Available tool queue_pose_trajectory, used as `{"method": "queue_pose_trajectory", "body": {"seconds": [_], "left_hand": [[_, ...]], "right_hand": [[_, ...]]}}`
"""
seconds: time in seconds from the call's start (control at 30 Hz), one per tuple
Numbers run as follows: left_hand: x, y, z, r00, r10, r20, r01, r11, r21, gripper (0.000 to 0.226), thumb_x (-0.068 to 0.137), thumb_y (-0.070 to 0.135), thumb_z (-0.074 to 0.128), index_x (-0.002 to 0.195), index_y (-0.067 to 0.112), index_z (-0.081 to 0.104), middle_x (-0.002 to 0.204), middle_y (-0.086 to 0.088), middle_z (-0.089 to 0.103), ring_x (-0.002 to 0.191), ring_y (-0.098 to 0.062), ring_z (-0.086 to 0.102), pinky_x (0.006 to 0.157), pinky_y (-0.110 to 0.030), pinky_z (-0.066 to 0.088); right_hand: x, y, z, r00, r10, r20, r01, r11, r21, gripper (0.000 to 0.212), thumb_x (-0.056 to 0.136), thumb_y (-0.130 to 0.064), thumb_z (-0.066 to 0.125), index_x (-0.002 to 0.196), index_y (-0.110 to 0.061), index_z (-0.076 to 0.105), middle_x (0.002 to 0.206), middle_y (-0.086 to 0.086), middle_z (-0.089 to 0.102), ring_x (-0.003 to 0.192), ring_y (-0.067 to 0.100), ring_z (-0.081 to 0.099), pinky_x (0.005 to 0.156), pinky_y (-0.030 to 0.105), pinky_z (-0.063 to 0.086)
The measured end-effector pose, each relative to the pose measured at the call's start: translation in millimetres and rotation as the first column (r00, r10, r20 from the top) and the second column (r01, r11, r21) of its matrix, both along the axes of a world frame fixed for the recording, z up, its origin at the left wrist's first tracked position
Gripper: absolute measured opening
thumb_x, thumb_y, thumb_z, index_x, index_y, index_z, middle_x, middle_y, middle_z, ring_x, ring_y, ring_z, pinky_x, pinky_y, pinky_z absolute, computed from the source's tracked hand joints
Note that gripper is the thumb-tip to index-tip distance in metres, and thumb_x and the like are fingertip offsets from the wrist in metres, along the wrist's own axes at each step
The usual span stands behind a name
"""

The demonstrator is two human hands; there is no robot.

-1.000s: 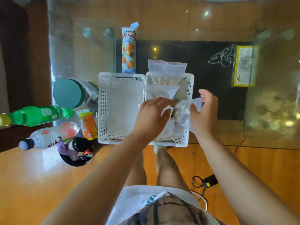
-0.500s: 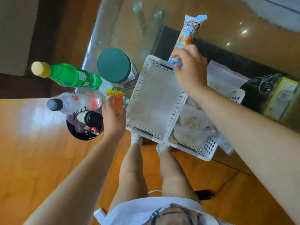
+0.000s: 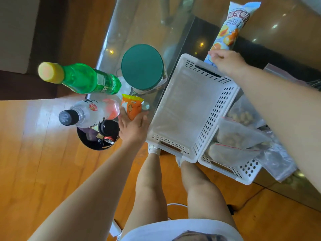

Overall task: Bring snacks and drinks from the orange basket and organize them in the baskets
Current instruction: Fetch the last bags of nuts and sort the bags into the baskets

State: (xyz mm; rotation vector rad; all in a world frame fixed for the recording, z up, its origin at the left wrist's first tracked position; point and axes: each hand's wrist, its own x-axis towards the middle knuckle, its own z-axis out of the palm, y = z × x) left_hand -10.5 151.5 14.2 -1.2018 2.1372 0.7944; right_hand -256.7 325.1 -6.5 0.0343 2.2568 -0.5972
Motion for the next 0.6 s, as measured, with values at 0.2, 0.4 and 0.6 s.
{"method": "queue_pose_trajectory", "body": {"seconds": [0.2,0.4,0.6], "left_hand": [[4.1,-9.7,3.0,0.997,0.008,-0.073,-0.006,1.0,0.03,0.038,0.095,0.036,0.041,0.132,0.035,0.048,0.159,0.0,0.003,0.142,-0.034,0.011,0.113,-0.047,0.016],[8.8,-12.3,24.4,0.954,-0.214,-0.21,0.211,0.977,-0.035,0.048,0.09,0.02,0.054,0.137,0.025,0.045,0.154,-0.006,0.021,0.136,-0.036,0.027,0.11,-0.044,0.03],[16.5,-11.6,56.6,0.914,-0.304,-0.268,0.284,0.952,-0.113,0.048,0.085,0.019,0.062,0.132,0.025,0.053,0.15,-0.006,0.031,0.132,-0.033,0.037,0.101,-0.041,0.039]], "right_hand": [[-1.4,-7.6,2.8,0.992,-0.125,-0.035,0.125,0.992,-0.005,0.036,0.092,-0.039,0.042,0.124,-0.03,0.057,0.138,0.011,0.043,0.122,0.028,0.047,0.099,0.031,0.04],[0.4,-7.5,23.6,0.925,-0.295,-0.24,0.254,0.949,-0.189,0.037,0.088,-0.016,0.058,0.124,-0.023,0.06,0.13,0.009,0.045,0.111,0.017,0.052,0.098,0.013,0.037],[30.7,1.1,69.0,0.855,-0.375,-0.358,0.245,0.901,-0.359,0.039,0.081,-0.009,0.057,0.118,-0.022,0.065,0.101,0.0,0.039,0.084,0.007,0.045,0.078,0.001,0.038]]}}
